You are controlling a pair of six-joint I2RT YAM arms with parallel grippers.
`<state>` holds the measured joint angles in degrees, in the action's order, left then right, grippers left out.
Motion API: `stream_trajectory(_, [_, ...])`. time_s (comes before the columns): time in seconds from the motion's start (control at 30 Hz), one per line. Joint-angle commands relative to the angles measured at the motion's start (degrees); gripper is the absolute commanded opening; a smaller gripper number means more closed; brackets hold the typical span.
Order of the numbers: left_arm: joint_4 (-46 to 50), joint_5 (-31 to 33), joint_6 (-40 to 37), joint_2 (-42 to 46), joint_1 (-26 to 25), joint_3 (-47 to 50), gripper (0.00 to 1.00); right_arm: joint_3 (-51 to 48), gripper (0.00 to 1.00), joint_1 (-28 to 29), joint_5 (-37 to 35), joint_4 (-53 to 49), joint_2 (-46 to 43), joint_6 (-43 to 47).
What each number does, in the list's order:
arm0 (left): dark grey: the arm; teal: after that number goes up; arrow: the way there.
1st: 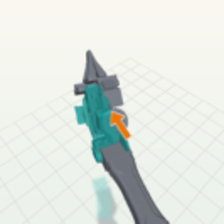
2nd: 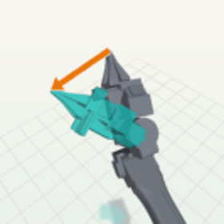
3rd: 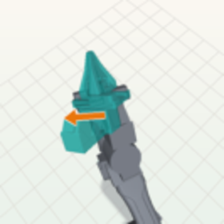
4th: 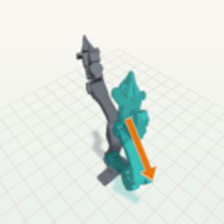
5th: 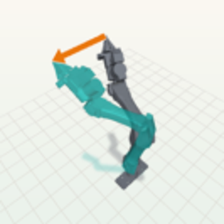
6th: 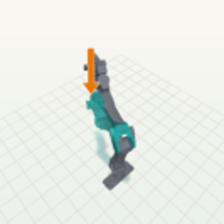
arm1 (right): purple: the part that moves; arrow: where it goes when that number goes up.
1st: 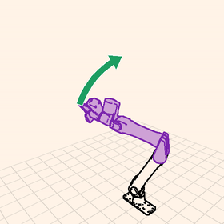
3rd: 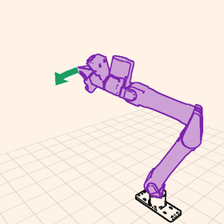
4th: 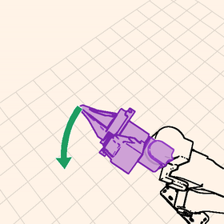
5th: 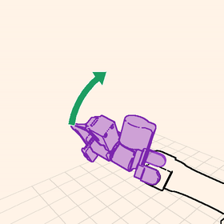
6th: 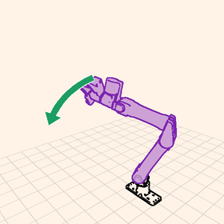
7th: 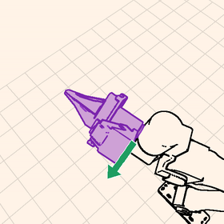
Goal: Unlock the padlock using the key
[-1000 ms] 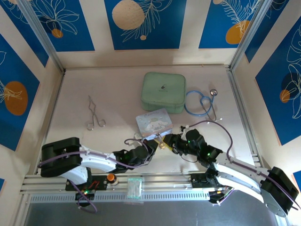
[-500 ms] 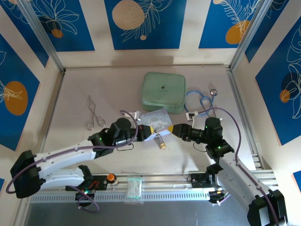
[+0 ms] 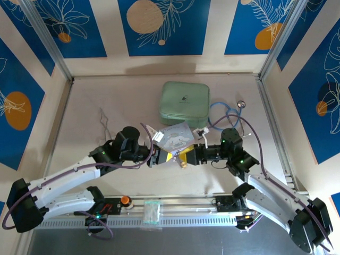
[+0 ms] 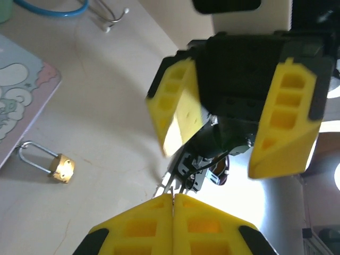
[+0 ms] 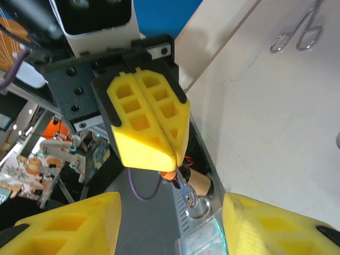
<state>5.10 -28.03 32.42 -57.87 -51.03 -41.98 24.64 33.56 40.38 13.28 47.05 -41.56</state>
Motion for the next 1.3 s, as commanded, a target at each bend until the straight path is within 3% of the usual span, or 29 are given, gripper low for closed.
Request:
stream_trajectory(0.0, [-2.2,-4.3,-1.9,-0.3,0.9,-1.2,0.00,1.1,0.50,2.0,-2.7,3.8,1.2,1.9])
stream_trajectory(0.5, [-6.1,-2.8,0.9,1.0,1.3,0.0,0.00,-1.0,0.28,3.5,-1.2,10.0,3.5,-1.5])
stream_trajectory(0.8, [-15.1,-1.5,6.0,1.0,1.5,3.1,0.00,-4.3,0.24,3.4,-2.2,16.7,3.5,-6.2])
stream_trajectory(0.87, [-15.0,-1.7,6.1,0.7,1.5,3.0,0.00,-4.6,0.18,3.2,-2.5,17.7,3.3,-6.8])
stream_trajectory(1.27, [-15.1,-1.2,6.9,1.3,1.6,3.6,0.00,-5.8,0.05,2.6,-3.6,18.7,1.7,-8.2])
